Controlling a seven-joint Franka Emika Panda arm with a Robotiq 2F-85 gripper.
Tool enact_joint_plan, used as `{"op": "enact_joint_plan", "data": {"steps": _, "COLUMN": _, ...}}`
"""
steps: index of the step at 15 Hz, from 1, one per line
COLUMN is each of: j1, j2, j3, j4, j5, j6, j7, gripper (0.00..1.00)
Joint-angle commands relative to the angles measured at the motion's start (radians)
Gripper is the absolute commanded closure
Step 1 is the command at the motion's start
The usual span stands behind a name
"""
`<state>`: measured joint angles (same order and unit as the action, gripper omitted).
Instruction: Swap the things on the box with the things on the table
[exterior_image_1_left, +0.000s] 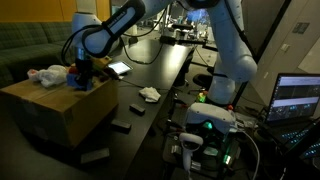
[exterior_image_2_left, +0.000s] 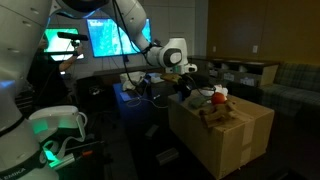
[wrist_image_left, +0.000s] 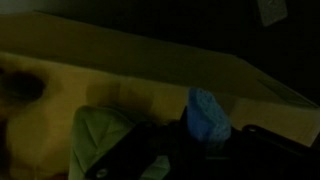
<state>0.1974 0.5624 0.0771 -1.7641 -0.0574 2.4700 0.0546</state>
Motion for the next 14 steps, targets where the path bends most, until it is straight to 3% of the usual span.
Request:
{"op": "enact_joint_plan", "data": {"steps": 1, "j1": -0.002, "j2": 0.144, "j3": 0.002, "j4": 0.232, "j5": -0.012, "j6": -0.073, "j7": -0.032, "gripper": 0.97}}
{"op": "enact_joint_plan", "data": {"steps": 7, "j1": 0.005, "j2": 0.31, "j3": 0.022, "j4": 0.494, "j5": 0.002, "j6": -0.191, "j7": -0.08, "gripper": 0.97}}
{"op": "enact_joint_plan", "data": {"steps": 14, "j1": -0.001, "j2": 0.393, "j3": 0.051, "j4": 0.686, "j5": 0.032, "j6": -0.358, "j7": -0.104, "gripper": 0.97}}
